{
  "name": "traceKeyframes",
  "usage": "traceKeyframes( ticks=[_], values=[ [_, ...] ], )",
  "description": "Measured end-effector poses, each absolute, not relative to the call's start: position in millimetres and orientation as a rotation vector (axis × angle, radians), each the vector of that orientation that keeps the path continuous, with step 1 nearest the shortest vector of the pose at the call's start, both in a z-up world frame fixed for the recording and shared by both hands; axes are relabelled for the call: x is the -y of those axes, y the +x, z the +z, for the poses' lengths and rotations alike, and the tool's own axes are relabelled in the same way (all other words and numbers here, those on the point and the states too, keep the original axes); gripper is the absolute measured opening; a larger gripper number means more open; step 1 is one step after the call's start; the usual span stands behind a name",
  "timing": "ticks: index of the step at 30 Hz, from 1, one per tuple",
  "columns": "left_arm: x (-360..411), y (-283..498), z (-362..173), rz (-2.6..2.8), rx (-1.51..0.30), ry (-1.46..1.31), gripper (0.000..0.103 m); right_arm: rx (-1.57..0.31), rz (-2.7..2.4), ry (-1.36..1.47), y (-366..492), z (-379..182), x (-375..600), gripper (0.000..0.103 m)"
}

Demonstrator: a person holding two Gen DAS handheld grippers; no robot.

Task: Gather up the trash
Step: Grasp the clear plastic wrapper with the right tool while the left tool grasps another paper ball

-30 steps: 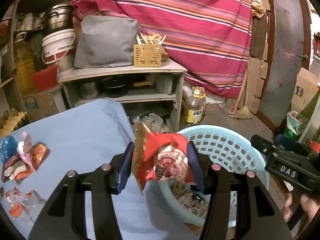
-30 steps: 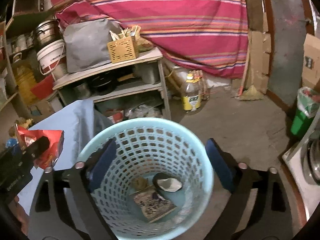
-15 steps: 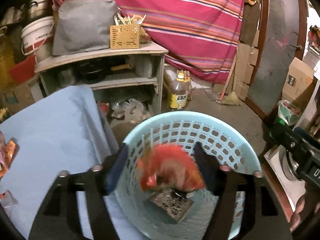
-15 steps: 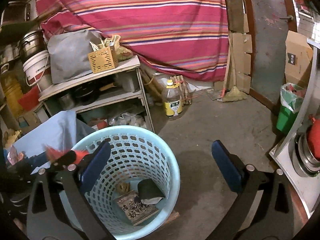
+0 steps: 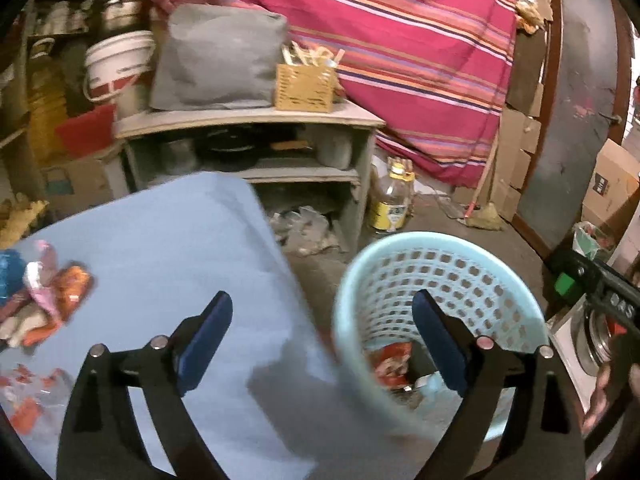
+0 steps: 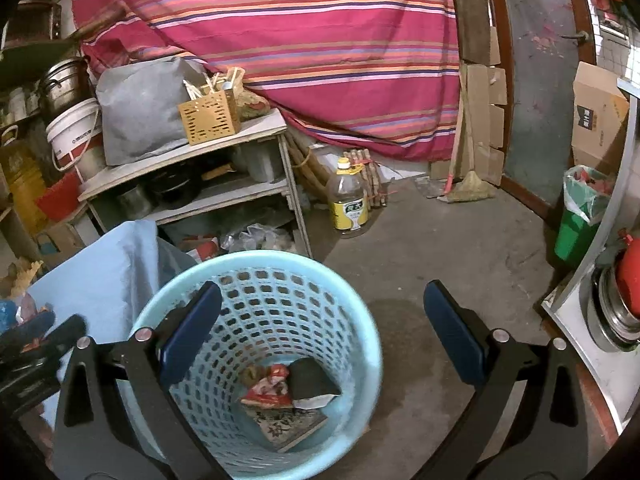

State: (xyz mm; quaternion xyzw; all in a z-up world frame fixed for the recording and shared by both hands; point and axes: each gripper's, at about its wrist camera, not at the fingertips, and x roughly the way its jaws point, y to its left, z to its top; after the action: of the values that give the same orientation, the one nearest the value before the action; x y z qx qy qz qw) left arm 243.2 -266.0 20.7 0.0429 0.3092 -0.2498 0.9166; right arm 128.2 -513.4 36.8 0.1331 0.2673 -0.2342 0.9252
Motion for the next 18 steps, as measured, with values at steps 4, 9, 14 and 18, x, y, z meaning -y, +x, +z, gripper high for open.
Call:
traceKeyframes(
  ticks=[4,9,14,18],
  values=[
    [209,240,36,-0.435,-0.595,0.058,0.096,-0.541,-0.447,0.250,142,41,482,0.099],
    [127,244,50,-0.299,-0.570,0.072,0.096,-0.555,-0.376,0.228,166,39,432,0.099],
    [50,249,51,-0.149,-0.547,0.105,0.096,-0.573,-0.299,0.170,190,38,381,0.099],
    [-6,254,38,-0.040,-0.565,0.093,0.096,-0.582,-0.185,0.218,205,39,343,0.099]
  ],
)
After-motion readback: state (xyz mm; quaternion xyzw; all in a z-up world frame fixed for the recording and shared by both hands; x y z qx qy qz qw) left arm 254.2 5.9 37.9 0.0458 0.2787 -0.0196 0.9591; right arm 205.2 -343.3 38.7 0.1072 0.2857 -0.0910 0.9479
